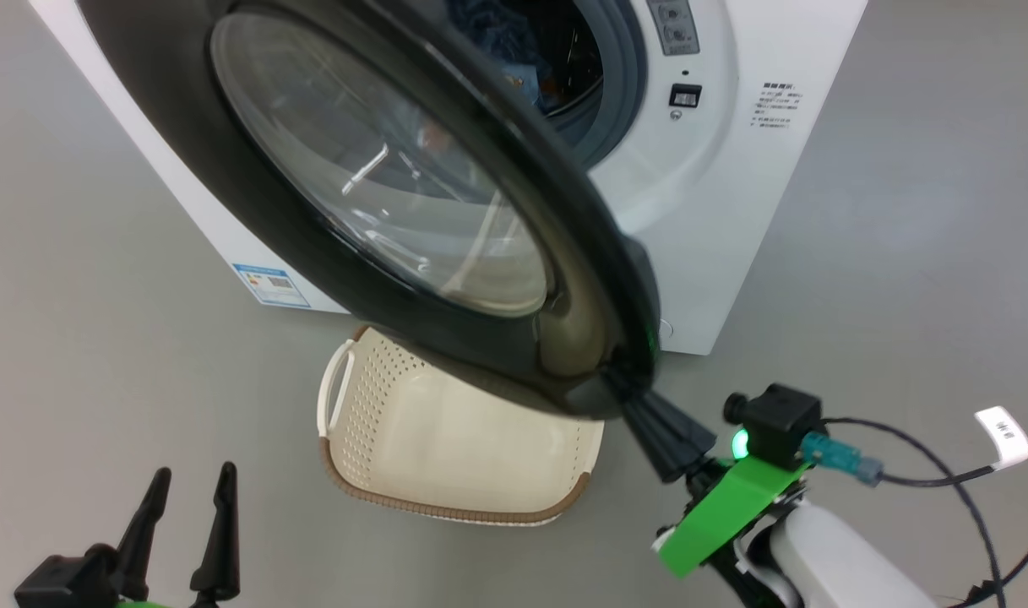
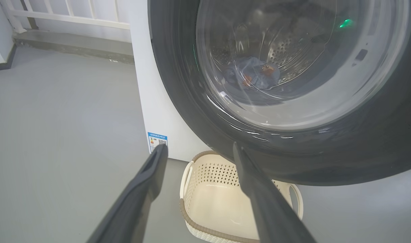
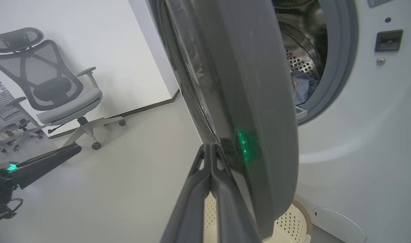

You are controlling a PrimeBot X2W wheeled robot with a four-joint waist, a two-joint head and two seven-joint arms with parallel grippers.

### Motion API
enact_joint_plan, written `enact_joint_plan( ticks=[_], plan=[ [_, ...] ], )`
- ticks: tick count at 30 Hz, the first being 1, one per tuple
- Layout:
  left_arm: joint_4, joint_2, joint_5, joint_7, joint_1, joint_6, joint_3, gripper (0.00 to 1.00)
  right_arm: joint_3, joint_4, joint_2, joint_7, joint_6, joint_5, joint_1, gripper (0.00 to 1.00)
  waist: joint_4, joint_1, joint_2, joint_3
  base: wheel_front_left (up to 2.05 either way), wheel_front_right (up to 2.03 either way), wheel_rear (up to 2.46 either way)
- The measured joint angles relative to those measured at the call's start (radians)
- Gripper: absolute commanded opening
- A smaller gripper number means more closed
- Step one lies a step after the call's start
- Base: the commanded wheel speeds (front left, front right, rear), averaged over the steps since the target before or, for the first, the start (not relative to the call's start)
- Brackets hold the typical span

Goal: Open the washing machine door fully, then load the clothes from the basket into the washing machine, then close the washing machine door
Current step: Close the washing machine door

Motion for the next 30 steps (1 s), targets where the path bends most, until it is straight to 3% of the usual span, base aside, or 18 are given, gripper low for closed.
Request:
enact_joint_plan(
  ticks=[30],
  plan=[
    [-0.031, -0.026, -0.010, 0.000, -0.163, 0.000, -0.052, 1.00, -0.270, 0.068, 0.007, -0.001, 0.000, -0.063, -0.240, 0.00, 0.019, 0.0000, 0.0000, 0.177, 0.00, 0.00, 0.00]
  ],
)
